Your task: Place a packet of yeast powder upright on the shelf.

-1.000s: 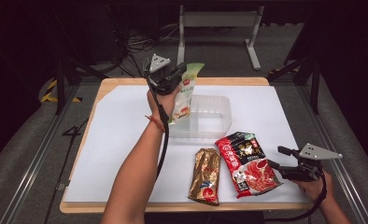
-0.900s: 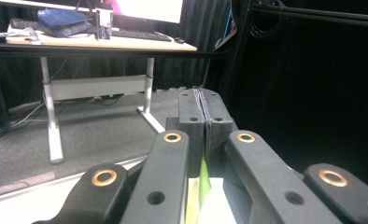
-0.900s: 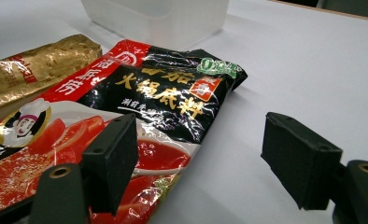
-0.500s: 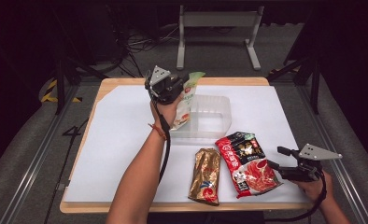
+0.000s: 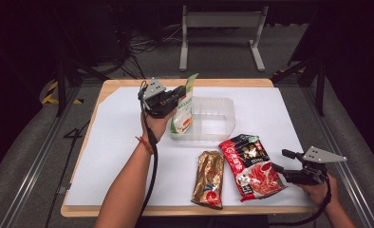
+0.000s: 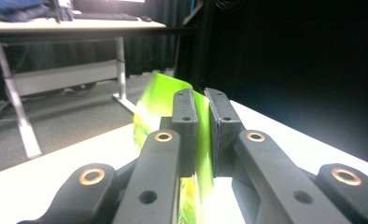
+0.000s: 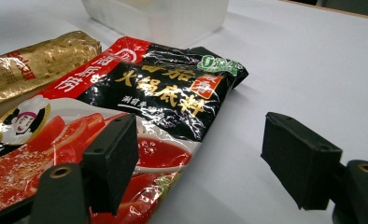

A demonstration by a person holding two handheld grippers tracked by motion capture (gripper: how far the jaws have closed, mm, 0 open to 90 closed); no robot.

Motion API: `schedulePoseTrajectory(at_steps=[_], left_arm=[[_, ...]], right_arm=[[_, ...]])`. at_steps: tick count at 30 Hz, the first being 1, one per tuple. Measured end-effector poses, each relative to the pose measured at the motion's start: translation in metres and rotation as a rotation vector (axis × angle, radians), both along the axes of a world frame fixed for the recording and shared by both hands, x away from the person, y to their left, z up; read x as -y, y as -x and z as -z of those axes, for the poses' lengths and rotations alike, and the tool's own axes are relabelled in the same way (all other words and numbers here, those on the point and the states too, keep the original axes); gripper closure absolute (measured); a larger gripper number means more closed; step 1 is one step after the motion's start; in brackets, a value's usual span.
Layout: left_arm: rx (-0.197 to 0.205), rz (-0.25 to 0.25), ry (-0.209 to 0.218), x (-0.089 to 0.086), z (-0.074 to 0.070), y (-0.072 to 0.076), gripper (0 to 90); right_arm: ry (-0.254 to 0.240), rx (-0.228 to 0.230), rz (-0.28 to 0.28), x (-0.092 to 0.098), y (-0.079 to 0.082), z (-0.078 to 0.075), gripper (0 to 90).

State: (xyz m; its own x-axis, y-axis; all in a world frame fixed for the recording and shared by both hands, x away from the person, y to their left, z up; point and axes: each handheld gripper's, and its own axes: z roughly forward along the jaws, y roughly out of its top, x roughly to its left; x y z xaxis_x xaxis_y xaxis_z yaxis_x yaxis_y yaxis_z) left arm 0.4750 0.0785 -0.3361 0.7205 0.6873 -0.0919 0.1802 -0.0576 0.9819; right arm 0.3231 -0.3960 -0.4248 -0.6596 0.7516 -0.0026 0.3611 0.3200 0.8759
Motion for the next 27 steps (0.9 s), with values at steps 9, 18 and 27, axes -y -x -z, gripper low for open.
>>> schedulePoseTrajectory(at_steps=[9,18,27], left_arm=[[-0.001,-0.006,-0.040,-0.014,0.008,0.008,81.0],[0.005,0.033,-0.060,-0.025,0.012,0.023,73.1],[0.002,0.094,-0.164,-0.039,0.016,0.055,48.1]], right_arm=[[0.016,0.000,-0.006,0.000,0.000,0.001,27.8],[0.015,-0.004,0.002,0.000,-0.002,0.002,27.9],[0.005,-0.009,0.021,0.005,-0.003,0.002,29.5]])
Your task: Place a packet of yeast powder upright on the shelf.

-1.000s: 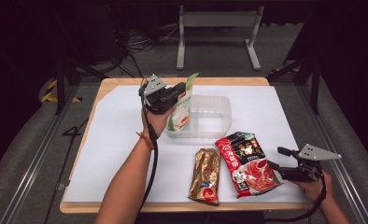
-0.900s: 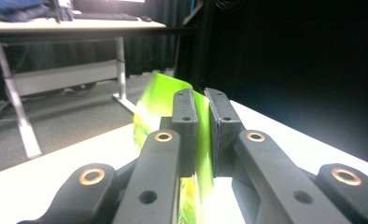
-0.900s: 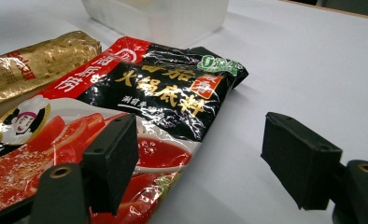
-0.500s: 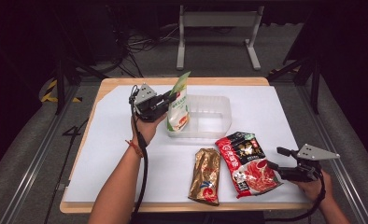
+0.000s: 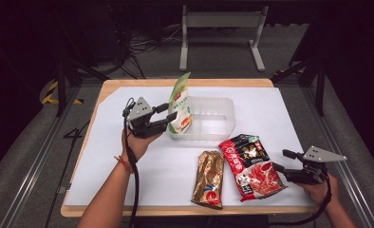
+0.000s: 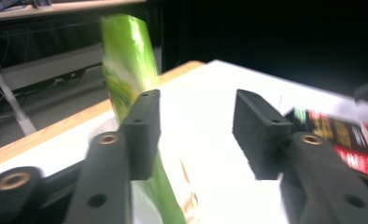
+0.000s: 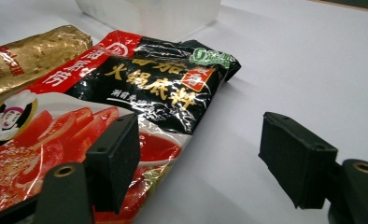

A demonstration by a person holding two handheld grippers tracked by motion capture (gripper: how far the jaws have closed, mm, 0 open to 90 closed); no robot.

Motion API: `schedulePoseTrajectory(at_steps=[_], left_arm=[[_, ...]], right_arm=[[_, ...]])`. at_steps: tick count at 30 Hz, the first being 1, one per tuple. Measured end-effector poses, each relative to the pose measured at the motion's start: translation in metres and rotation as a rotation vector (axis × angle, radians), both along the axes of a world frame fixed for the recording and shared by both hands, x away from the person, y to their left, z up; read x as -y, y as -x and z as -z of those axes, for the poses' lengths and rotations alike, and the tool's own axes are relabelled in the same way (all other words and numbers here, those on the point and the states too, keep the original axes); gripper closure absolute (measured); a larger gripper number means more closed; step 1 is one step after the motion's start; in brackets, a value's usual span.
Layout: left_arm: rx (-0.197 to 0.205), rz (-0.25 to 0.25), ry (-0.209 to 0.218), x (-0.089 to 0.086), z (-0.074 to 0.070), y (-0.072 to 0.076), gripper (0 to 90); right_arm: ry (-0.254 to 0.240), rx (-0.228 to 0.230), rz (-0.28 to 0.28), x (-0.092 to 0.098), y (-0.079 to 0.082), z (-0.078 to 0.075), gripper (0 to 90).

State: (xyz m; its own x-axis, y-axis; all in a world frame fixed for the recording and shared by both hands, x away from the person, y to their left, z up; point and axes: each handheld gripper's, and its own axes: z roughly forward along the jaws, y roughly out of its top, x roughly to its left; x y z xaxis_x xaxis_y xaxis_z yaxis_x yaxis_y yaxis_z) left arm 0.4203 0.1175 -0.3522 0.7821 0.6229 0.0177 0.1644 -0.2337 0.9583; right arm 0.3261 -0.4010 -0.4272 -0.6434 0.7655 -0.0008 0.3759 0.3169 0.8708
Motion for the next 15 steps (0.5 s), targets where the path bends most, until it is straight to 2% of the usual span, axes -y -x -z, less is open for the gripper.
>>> schedulePoseTrajectory(at_steps=[4,6,7,8,11,15], left_arm=[[0.000,0.016,-0.024,-0.004,0.005,0.011,40.8],[-0.002,0.002,-0.061,-0.007,0.008,0.019,36.4],[-0.007,0.011,-0.092,-0.009,0.011,0.024,34.2],[-0.007,0.011,-0.092,-0.009,0.011,0.024,32.2],[-0.048,0.034,-0.170,-0.008,0.020,0.033,27.6],[-0.070,0.074,-0.252,-0.005,0.033,0.042,26.4]], right_arm=[[0.012,0.015,0.012,-0.001,-0.001,-0.001,29.6],[0.026,0.023,0.021,-0.002,-0.002,-0.001,29.7],[0.035,0.025,0.021,-0.003,-0.002,-0.001,29.7],[0.035,0.025,0.021,-0.003,-0.002,-0.001,29.7],[0.035,0.030,0.018,-0.004,-0.003,-0.001,29.7],[0.038,0.026,0.008,-0.005,-0.001,0.000,30.4]])
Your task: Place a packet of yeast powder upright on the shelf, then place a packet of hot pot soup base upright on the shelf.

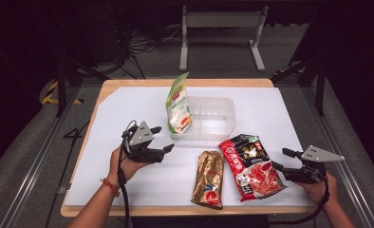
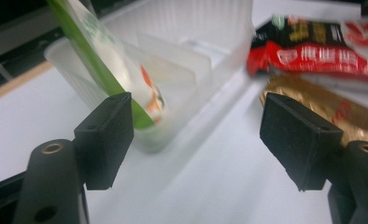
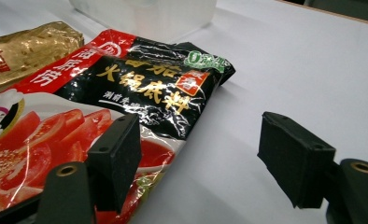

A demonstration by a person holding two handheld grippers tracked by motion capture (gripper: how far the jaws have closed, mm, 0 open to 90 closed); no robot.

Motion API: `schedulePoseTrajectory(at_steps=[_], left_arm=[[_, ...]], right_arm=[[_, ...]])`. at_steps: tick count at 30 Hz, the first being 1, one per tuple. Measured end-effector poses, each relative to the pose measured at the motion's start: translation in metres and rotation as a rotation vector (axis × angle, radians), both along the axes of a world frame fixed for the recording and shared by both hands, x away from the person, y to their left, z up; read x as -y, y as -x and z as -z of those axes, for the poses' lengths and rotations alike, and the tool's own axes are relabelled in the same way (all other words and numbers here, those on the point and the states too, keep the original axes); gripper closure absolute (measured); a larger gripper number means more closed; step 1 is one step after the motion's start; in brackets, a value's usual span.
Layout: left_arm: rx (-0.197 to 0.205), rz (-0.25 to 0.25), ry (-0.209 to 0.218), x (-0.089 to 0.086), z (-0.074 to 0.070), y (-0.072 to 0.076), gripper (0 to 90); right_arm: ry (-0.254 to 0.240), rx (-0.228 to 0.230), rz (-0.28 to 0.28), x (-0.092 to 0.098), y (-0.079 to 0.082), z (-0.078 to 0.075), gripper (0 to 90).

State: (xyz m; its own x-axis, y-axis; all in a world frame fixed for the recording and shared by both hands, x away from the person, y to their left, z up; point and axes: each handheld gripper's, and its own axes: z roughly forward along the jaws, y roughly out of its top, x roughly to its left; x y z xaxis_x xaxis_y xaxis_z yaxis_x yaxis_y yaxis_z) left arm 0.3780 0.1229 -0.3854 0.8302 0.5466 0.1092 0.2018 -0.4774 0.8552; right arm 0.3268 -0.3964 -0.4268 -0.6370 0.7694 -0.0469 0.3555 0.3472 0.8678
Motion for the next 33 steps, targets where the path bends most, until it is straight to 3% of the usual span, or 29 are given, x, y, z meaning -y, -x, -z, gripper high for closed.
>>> schedulePoseTrajectory(at_steps=[10,18,24,28,30,33], left_arm=[[-0.097,0.046,0.009,-0.004,0.032,0.009,25.0],[-0.182,0.084,0.033,0.003,0.043,0.003,20.0],[-0.281,0.145,0.070,0.021,0.048,-0.011,20.4],[-0.297,0.175,0.068,0.035,0.048,-0.017,20.3],[-0.324,0.204,0.077,0.050,0.048,-0.024,20.0],[-0.325,0.216,0.074,0.059,0.048,-0.026,19.8]], right_arm=[[0.003,0.001,-0.013,-0.004,-0.001,0.000,30.3],[0.004,0.001,-0.023,-0.004,0.002,0.000,30.2],[0.004,-0.003,-0.024,-0.003,0.004,0.000,29.9],[0.009,-0.006,-0.024,-0.004,0.006,0.001,29.8],[0.006,-0.006,-0.023,-0.004,0.007,0.001,29.7],[0.001,-0.008,-0.027,-0.004,0.007,0.001,29.6]])
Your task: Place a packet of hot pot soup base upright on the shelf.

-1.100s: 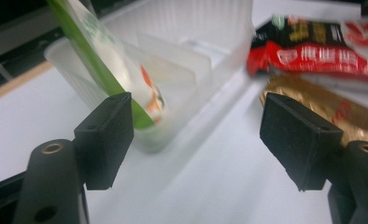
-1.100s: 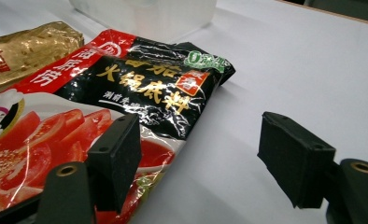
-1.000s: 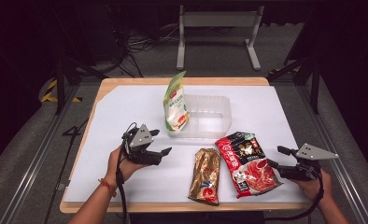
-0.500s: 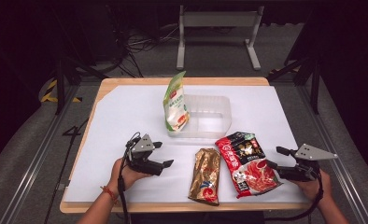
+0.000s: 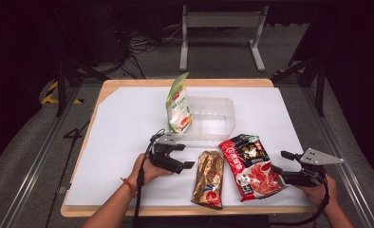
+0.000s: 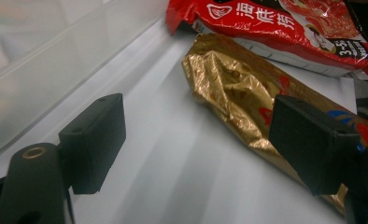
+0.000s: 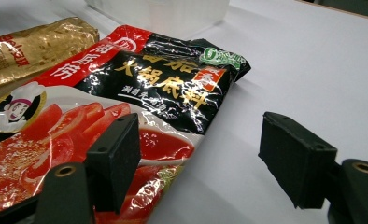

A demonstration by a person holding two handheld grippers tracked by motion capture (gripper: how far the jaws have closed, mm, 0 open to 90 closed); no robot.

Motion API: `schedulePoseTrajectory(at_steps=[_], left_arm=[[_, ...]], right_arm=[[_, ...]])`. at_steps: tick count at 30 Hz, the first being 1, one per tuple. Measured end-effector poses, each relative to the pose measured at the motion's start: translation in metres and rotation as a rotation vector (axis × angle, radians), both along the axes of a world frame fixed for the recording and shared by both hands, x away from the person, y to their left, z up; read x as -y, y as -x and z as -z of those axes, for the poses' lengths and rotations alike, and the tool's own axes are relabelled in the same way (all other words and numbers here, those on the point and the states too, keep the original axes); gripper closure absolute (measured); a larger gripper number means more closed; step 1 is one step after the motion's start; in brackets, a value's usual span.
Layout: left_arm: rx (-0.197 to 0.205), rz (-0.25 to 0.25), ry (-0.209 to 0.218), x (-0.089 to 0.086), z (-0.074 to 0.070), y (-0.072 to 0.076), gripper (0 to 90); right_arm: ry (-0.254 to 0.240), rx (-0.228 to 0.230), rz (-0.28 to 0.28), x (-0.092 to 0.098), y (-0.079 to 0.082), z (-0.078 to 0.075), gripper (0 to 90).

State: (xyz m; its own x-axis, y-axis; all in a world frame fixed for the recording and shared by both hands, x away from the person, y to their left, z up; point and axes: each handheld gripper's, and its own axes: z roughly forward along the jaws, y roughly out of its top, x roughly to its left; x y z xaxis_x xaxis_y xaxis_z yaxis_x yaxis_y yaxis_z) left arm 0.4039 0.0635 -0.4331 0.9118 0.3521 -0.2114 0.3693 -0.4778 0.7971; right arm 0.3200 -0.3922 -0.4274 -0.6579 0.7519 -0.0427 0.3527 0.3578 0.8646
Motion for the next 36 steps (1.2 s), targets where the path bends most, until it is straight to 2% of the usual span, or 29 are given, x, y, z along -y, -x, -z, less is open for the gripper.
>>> schedulePoseTrajectory(at_steps=[1,3,5,10,13,18,19,21,23,28,29,30,32,33,36], left_arm=[[-0.007,-0.004,-0.005,0.004,0.000,-0.002,19.5],[-0.031,0.002,0.025,0.011,0.001,-0.006,19.5],[-0.042,0.007,0.015,0.018,0.002,-0.009,19.5],[-0.057,0.010,0.033,0.031,0.003,-0.016,19.6],[-0.069,0.001,0.008,0.043,0.006,-0.022,19.6],[-0.079,0.000,0.000,0.052,0.011,-0.025,20.2],[-0.095,0.000,0.001,0.055,0.013,-0.027,20.3],[-0.117,-0.011,-0.025,0.061,0.016,-0.029,20.4],[-0.141,0.001,-0.040,0.067,0.018,-0.031,19.4],[-0.131,-0.014,-0.053,0.071,0.018,-0.028,19.9],[-0.152,0.018,-0.034,0.070,0.018,-0.027,23.7],[-0.162,0.028,-0.023,0.070,0.019,-0.026,36.8],[-0.158,0.037,-0.013,0.070,0.018,-0.025,47.1],[-0.158,0.043,-0.012,0.069,0.017,-0.023,47.1],[-0.191,0.011,0.039,0.063,0.018,-0.025,69.0]], right_arm=[[0.002,-0.001,-0.001,0.000,0.000,0.000,29.6],[0.007,-0.003,-0.006,-0.001,0.000,0.001,29.5],[0.007,-0.002,-0.006,-0.001,0.000,0.001,29.5],[0.006,-0.002,-0.008,-0.001,0.000,0.001,29.4],[0.005,-0.003,-0.010,-0.001,0.000,0.001,29.4],[0.006,-0.005,-0.011,-0.002,0.000,0.001,29.4],[0.005,-0.006,-0.012,-0.002,0.000,0.001,29.5],[0.005,-0.007,-0.011,-0.002,0.000,0.001,29.4],[0.005,-0.005,-0.012,-0.002,0.000,0.001,29.4],[-0.004,-0.006,-0.010,0.000,0.000,0.001,29.4],[-0.004,-0.007,-0.008,0.000,0.000,0.001,29.4],[-0.009,-0.009,-0.009,0.001,-0.001,0.001,29.4],[-0.010,-0.009,-0.010,0.001,-0.001,0.001,29.4],[-0.007,-0.010,-0.011,0.000,0.000,0.001,29.4],[-0.010,-0.013,-0.015,-0.001,0.000,0.001,29.4]])
